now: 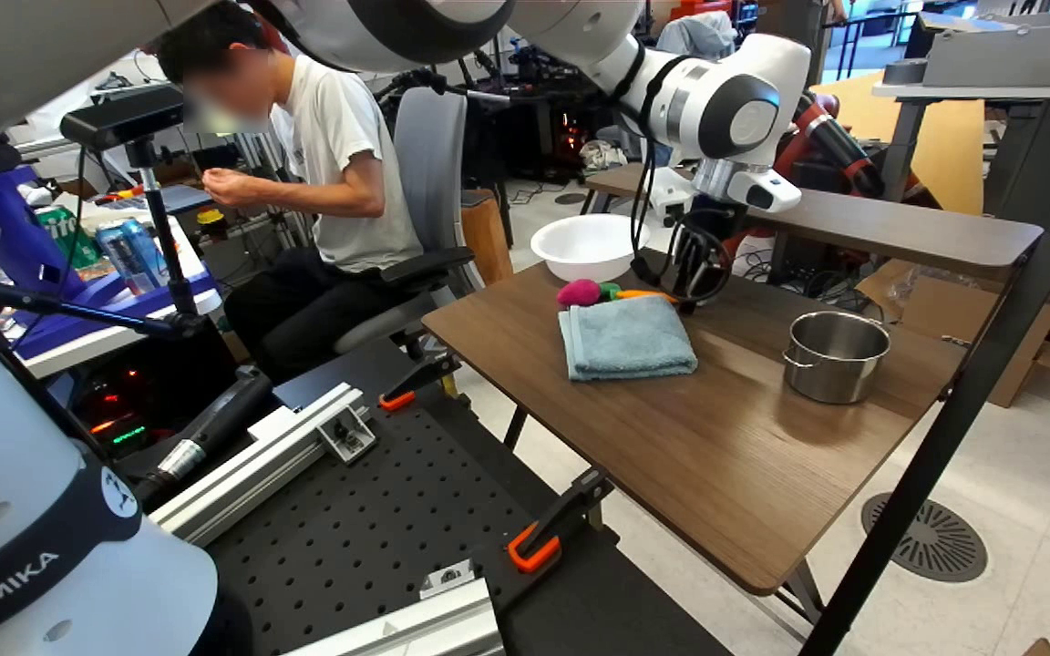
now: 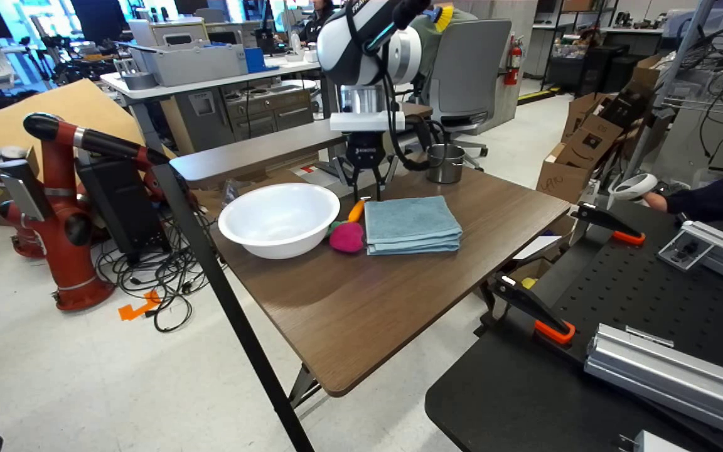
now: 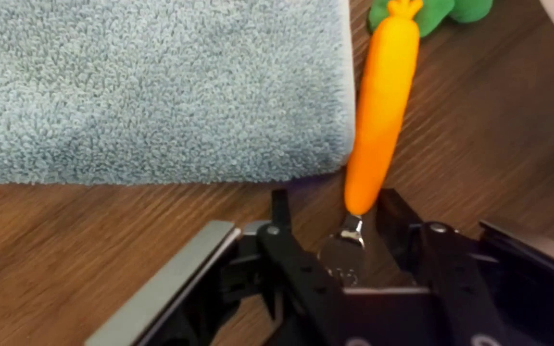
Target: Move the fork away from the bowl
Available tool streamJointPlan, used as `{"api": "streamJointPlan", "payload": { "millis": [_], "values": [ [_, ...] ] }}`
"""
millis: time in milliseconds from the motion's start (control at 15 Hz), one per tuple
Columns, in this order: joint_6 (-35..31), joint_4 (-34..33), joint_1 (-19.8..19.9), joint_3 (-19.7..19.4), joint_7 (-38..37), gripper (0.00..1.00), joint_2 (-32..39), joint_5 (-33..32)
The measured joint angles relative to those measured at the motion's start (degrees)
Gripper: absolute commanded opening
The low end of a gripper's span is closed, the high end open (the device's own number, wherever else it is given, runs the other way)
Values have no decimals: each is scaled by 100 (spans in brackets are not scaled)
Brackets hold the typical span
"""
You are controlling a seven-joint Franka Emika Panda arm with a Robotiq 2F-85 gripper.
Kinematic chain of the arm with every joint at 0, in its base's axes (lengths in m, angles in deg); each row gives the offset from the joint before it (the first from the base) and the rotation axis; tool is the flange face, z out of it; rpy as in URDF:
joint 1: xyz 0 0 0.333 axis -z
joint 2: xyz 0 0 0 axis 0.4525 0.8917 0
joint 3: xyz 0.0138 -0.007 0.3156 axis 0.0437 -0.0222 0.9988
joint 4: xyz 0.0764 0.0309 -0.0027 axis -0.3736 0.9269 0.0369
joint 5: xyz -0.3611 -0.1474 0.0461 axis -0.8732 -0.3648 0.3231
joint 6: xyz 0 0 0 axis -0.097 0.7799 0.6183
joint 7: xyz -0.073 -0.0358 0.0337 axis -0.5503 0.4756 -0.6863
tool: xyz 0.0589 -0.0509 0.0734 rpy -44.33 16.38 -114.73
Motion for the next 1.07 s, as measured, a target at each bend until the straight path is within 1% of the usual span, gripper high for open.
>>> {"api": "streamJointPlan", "payload": {
  "millis": [133, 200, 600, 667, 733, 1000, 1067],
  "values": [
    [16, -47, -4, 0, -2, 3, 5, -6],
    [41, -73, -3, -6, -2, 0, 6, -11],
    [221, -218, 15, -83, -2, 0, 12, -31],
    [227, -227, 16, -92, -2, 26, 13, -32],
    [236, -236, 16, -98, -2, 27, 16, -32],
    [346, -284, 14, -100, -33, 55, 42, -32],
    [346, -295, 11, -94, -79, 63, 50, -29]
  ]
}}
